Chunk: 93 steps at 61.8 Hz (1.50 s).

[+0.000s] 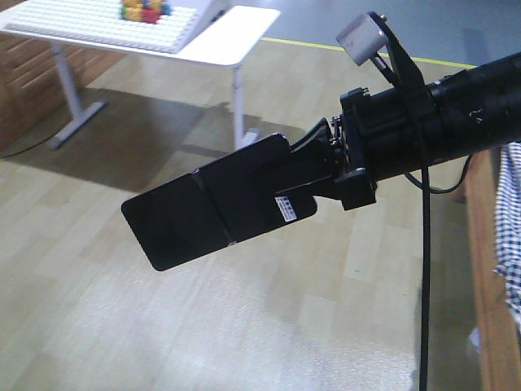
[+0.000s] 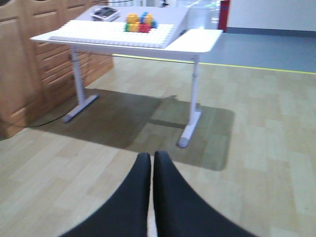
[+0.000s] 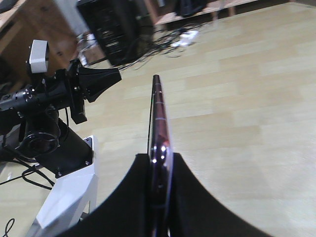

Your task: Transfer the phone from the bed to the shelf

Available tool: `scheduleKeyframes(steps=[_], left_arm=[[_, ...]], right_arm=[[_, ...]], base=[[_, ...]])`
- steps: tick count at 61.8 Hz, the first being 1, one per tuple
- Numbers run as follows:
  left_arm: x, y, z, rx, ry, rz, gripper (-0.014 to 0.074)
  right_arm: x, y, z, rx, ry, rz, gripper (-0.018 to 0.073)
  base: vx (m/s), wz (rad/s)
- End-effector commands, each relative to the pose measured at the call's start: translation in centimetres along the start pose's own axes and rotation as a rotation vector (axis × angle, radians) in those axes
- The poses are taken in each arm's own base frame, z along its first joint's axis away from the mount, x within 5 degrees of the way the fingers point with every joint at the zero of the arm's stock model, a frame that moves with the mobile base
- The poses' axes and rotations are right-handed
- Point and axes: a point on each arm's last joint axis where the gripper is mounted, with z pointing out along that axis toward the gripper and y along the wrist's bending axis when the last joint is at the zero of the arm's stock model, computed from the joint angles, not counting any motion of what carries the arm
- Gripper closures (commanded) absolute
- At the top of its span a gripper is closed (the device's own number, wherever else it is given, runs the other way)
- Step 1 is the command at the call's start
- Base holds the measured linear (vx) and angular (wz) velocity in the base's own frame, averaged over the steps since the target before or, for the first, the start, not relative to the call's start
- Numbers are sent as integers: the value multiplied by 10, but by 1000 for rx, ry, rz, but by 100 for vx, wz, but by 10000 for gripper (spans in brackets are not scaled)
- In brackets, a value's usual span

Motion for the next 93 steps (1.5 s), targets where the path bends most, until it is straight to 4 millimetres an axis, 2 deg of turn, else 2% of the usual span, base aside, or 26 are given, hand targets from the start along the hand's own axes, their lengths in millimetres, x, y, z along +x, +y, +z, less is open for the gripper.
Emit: scheduleKeyframes(steps=[1, 47, 93], left_arm=[[-6, 0, 0, -3, -71, -12, 596], [-6, 0, 0, -3, -71, -12, 596], [-6, 0, 0, -3, -71, -12, 596]], right_arm=[[-14, 22, -11, -83, -74, -31, 564], [-14, 22, -11, -83, -74, -31, 564], [-14, 22, -11, -83, -74, -31, 564]], base=[[19, -54], [19, -42], [23, 3]])
